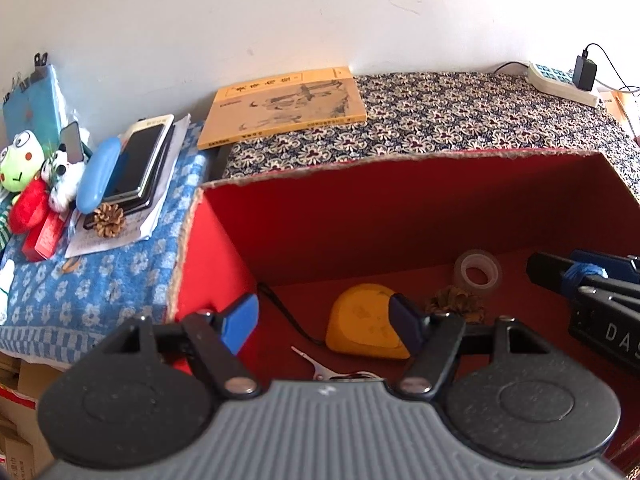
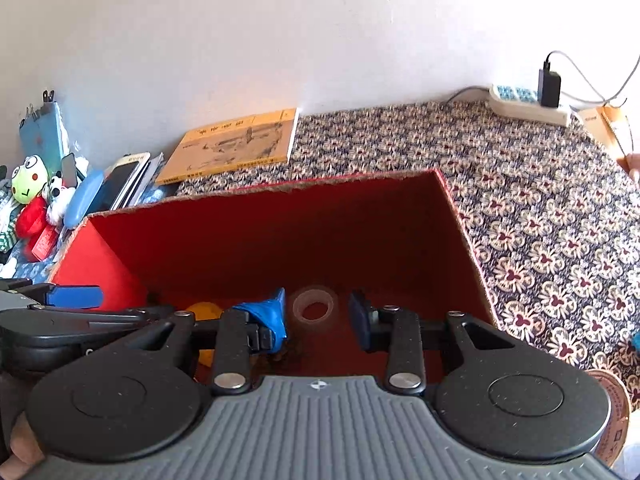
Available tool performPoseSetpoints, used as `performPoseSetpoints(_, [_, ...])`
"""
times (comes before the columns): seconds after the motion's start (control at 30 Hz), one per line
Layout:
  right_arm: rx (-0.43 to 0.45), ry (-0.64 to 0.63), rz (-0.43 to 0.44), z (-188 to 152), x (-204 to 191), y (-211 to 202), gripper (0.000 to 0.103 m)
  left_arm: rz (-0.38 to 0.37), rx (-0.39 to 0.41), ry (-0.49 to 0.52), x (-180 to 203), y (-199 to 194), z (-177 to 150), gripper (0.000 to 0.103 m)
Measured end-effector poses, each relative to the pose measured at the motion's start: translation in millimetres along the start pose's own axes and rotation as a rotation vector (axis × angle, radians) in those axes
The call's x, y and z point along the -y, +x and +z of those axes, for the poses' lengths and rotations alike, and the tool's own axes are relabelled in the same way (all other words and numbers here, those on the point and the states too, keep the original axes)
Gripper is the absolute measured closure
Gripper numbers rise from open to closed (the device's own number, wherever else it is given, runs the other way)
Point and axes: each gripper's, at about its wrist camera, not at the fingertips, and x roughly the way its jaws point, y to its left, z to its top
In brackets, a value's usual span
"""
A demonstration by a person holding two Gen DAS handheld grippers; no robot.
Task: Organize rigid objects
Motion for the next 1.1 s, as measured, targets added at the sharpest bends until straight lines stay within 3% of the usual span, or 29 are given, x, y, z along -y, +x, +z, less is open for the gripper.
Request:
performPoseSetpoints(0.2, [0.017, -0.026, -0.036, 0, -3, -5, 0.085, 0.048, 0.004, 0.008, 5, -6, 0, 0.032])
performPoseSetpoints(0.53, [0.057, 0.005, -0.02, 4, -1, -34, 0.085, 0.025, 0.068, -0.037, 5, -44, 0, 0.032])
performPoseSetpoints(1.1, [0.077, 0.023, 0.0, -3, -5, -50, 0.085, 0.028, 0.06, -0.056, 10, -57, -10, 0.032])
